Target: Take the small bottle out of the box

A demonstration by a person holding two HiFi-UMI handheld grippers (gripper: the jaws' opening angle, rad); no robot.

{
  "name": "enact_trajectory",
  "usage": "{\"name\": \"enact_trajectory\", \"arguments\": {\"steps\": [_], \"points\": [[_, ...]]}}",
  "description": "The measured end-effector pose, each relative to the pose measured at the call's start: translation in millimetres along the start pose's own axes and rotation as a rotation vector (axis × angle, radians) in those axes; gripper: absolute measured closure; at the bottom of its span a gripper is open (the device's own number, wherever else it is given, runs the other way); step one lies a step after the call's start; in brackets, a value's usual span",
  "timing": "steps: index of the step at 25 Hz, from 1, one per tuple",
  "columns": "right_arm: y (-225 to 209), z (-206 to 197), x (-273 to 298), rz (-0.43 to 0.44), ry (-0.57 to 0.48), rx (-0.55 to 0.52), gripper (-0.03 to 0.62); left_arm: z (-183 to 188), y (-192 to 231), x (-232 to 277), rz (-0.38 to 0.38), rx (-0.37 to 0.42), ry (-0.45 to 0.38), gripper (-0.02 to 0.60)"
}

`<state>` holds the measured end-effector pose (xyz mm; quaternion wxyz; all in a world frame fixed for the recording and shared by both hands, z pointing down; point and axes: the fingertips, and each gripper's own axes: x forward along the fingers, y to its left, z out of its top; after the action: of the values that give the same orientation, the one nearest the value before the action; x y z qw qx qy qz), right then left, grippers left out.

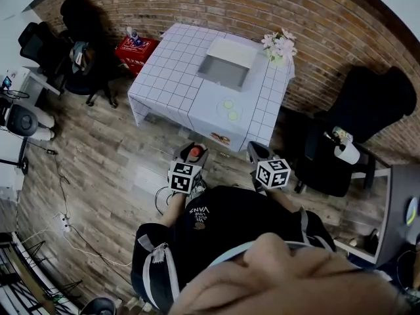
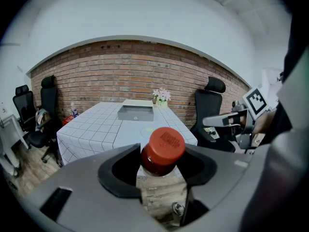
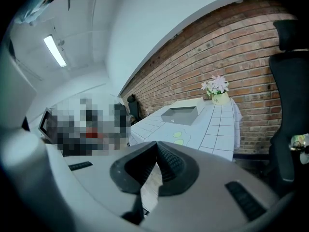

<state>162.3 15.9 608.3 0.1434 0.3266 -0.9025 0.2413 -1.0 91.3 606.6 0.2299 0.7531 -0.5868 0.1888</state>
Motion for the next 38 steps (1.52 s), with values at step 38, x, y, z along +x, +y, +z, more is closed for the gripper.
{"name": "enact_trajectory", "arguments": {"steps": [38], "points": [[6.0, -4.8, 25.3, -0.016, 0.048, -0.051, 0.591, 0.3, 19.2, 1.4, -0.005, 0.002, 0.016, 0.353]]}}
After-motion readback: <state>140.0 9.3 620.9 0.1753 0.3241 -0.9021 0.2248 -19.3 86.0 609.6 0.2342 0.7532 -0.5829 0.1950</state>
